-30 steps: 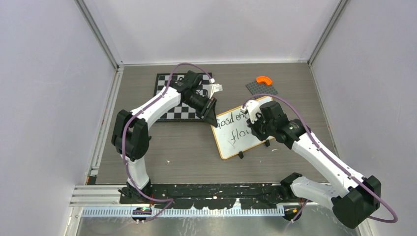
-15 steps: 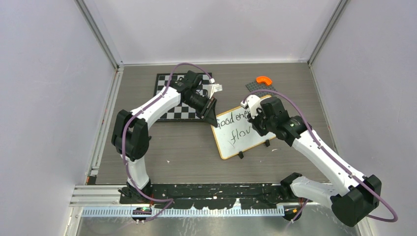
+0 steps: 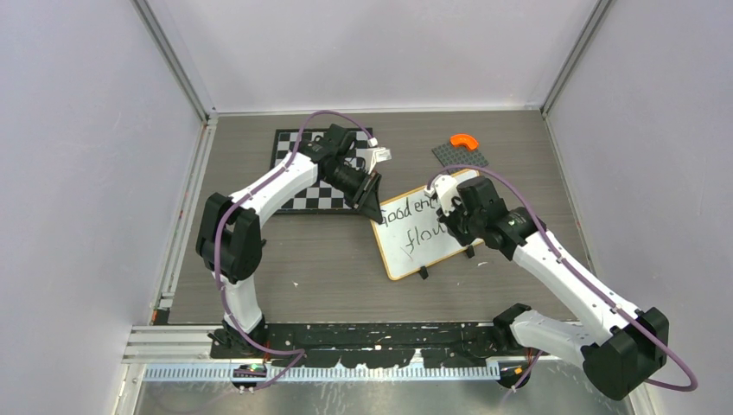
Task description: Write a sentence on the whiteboard
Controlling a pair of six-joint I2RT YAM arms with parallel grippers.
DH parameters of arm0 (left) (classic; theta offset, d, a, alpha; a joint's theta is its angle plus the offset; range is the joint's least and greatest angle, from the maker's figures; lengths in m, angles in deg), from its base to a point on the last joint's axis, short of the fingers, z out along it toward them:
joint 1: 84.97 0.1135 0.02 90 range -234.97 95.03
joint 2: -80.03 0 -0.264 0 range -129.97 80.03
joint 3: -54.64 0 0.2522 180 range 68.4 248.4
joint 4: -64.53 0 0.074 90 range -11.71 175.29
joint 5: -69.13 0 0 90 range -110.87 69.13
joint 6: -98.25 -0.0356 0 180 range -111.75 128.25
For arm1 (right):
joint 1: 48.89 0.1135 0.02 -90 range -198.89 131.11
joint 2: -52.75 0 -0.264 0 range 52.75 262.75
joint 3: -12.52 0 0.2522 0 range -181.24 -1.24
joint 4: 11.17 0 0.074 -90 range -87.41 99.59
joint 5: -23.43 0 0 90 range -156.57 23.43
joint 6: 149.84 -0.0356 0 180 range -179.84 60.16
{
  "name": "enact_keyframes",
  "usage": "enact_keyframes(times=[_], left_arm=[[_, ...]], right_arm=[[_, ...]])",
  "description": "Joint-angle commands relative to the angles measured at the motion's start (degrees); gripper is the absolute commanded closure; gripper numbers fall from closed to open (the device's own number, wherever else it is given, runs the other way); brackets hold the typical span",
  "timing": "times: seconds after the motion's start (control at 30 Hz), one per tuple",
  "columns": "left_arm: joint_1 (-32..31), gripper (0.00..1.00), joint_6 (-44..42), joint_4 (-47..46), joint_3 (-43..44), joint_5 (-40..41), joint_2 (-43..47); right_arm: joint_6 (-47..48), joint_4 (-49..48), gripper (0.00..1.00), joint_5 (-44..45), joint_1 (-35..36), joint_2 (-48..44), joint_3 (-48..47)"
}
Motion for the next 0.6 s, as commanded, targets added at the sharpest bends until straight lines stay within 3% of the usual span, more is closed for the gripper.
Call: enact_keyframes(times=[0.0,0.3,0.57], left_arm=[[-0.28,0.81,-1.06,-0.10,0.51,-0.75,0.41],[-0.28,0.81,-1.15,-0.07,0.24,-0.65,0.68],[-0.36,0.81,-1.19,-0.13,0.57,-1.01,0.35]], right_arm=[[1.23,-1.06,1.00,1.88,-0.35,-0.02,-2.59],[0.58,-1.77,1.00,1.20,-0.70,2.14,-6.27],[-2.25,4.18,1.00,-8.61,-0.75,-1.32,-8.11]])
